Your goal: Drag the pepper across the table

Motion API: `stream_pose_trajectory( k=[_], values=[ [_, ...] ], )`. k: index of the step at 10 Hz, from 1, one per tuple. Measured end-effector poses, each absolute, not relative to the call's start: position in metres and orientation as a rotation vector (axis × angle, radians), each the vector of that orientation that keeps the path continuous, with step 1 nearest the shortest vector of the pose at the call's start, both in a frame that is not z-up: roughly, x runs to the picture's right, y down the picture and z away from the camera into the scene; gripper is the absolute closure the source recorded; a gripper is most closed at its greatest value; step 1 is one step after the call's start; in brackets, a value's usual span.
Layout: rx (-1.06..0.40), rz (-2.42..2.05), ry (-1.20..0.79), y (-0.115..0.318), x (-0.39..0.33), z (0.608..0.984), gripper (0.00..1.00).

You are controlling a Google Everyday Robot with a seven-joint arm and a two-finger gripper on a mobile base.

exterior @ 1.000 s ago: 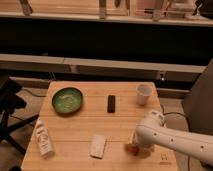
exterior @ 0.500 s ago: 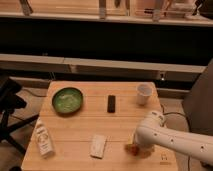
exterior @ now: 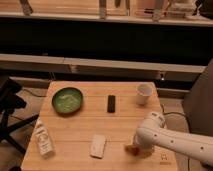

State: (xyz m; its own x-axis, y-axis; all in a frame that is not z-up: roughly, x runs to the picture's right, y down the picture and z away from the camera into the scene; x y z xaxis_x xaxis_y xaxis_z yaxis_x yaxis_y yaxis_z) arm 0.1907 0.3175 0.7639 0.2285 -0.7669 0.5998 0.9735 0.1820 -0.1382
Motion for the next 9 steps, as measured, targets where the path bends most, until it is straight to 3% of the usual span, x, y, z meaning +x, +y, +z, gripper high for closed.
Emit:
stream_pose_trajectory(
  k=[5, 6, 9],
  values=[
    [-0.557, -1.309, -0.453, 0.3221, 0.1920, 0.7652, 0.20],
    [-0.557, -1.311, -0.454, 0.3229, 0.1922, 0.7655, 0.24],
    [-0.558, -1.315, -0.456, 0.3253, 0.1946, 0.7657, 0.52]
  ],
)
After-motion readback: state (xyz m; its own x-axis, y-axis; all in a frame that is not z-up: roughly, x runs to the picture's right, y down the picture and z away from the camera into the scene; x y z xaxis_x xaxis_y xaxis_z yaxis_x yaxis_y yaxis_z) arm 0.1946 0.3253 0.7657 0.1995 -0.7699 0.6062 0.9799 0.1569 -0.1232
